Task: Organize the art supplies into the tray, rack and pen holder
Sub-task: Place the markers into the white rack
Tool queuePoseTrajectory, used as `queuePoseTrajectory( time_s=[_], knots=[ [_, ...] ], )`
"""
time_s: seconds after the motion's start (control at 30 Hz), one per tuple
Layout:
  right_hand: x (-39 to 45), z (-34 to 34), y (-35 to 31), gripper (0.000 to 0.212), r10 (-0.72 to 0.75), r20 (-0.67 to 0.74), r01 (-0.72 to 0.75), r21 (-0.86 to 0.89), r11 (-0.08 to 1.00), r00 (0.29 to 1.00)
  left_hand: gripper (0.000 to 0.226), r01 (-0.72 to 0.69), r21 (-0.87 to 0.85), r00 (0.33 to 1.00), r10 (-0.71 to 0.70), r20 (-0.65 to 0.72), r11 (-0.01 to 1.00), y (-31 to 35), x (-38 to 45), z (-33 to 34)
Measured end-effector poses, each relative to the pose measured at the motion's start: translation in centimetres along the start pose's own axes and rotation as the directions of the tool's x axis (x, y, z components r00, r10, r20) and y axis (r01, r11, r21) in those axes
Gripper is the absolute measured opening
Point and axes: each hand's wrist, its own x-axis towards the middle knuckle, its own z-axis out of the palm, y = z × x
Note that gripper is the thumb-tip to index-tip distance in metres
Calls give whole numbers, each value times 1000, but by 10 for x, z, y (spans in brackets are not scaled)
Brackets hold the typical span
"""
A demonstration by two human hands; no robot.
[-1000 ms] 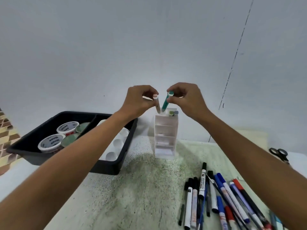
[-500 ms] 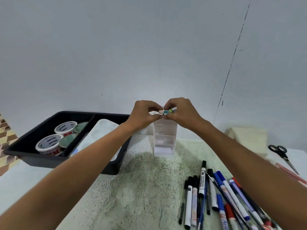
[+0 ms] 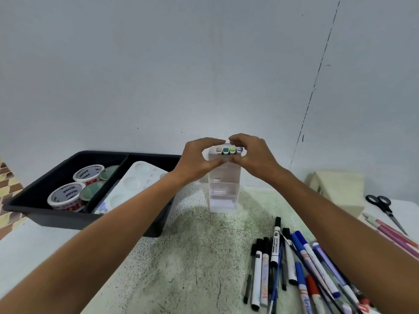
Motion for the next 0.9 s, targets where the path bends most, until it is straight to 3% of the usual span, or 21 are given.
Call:
queuePoseTrajectory(
  time_s=[0.17, 0.3, 0.37, 0.47, 0.57, 0.63, 0.73, 0.9],
  knots=[
    [-4, 1, 4, 22, -60, -18, 59, -55, 997, 998, 27, -6, -31, 1000, 6, -20, 999, 4, 4, 3],
    [-7, 1, 8, 39, -63, -20, 63, -7, 998, 998, 47, 24, -16, 1000, -24, -14, 1000, 1, -1, 2],
    [-16, 4, 10, 48, -6, -135, 13, 46, 999, 991, 61, 99, -55, 994, -102, -42, 994, 0, -10, 4],
    [-34, 17, 18, 53, 216, -266, -167, 195, 967, 939, 74, 284, -139, 950, -298, -94, 949, 3, -28, 13],
    [-50, 37, 32, 64, 478, -58, -452, 243, 858, 877, 88, 533, -272, 833, -554, 2, 801, 1, -44, 24],
    [-62, 54, 39, 70, 552, 114, -561, 266, 784, 826, 97, 637, -363, 757, -640, 129, 680, -4, -54, 33],
    [-71, 71, 37, 60, 506, 187, -539, 333, 774, 842, 107, 659, -424, 744, -622, 244, 621, -14, -66, 44],
    [-72, 83, 33, 55, 490, 188, -525, 349, 776, 851, 94, 633, -424, 772, -569, 283, 648, -22, -73, 45]
  ],
)
